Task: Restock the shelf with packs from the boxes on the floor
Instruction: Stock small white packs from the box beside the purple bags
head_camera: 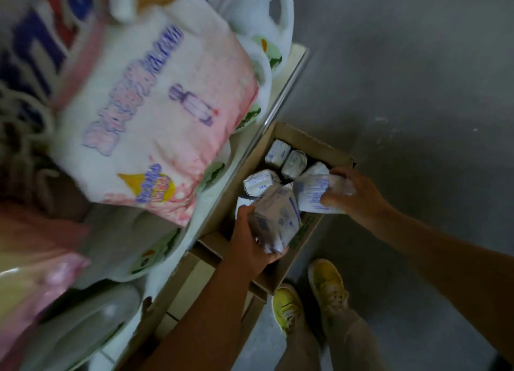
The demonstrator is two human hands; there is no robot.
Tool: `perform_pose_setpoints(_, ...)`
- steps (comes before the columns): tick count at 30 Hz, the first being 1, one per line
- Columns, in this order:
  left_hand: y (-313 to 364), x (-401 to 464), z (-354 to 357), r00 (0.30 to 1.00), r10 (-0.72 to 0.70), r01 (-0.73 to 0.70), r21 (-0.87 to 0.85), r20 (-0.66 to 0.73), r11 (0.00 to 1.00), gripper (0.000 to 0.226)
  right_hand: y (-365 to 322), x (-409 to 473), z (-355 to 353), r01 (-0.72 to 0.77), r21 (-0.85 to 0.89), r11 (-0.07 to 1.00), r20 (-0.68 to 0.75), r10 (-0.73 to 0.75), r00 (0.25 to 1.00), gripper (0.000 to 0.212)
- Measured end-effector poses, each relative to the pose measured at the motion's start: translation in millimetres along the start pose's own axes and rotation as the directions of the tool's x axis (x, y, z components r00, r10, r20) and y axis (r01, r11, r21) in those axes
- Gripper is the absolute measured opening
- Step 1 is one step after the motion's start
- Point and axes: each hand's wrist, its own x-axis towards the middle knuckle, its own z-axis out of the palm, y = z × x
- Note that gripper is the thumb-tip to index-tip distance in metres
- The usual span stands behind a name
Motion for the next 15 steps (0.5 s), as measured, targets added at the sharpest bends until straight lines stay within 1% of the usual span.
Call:
perform_pose_setpoints(1, 2, -15, 3, 0.998, -0.039, 0.040, -0.014, 0.046, 0.999, 0.056, -8, -13, -4, -0.009, 0.025, 1.000, 0.009, 0.009, 1.000, 0.056)
perform_pose_setpoints(4, 4, -52, 2, 0.998, -0.019, 0.024, -0.090, 0.061, 0.996, 0.064, -35, -49, -18, -0.006, 0.077, 0.997, 0.046, 0.003, 0.999, 0.049)
perform_pose_setpoints(8, -2, -100, 7, 0.992, 0.040, -0.026, -0.113, 0.118, 0.993, 0.090, -72, -91, -37, 0.053, 0.127, 0.991, 0.048, -0.059, 0.997, 0.041)
perform_pose_setpoints(10, -8, -123, 9, 0.983, 0.098, -0.090, -0.057, 0.153, 0.994, 0.091, -88, -112, -44, 0.070, 0.166, 0.984, 0.003, -0.072, 0.997, 0.045)
perform_pose_setpoints(12, -14, -146, 12, 0.974, 0.169, -0.170, -0.011, 0.152, 0.985, 0.092, -102, -132, -52, 0.085, 0.209, 0.974, 0.006, -0.088, 0.996, 0.056)
perform_pose_setpoints(13, -18, -159, 15, 0.964, 0.206, -0.208, -0.008, 0.167, 0.978, 0.088, -108, -142, -57, 0.092, 0.235, 0.968, 0.019, -0.100, 0.995, 0.060)
perform_pose_setpoints(15, -27, -193, 23, 0.944, 0.268, -0.267, -0.033, 0.194, 0.963, 0.074, -121, -168, -68, 0.117, 0.285, 0.951, 0.036, -0.133, 0.990, 0.055)
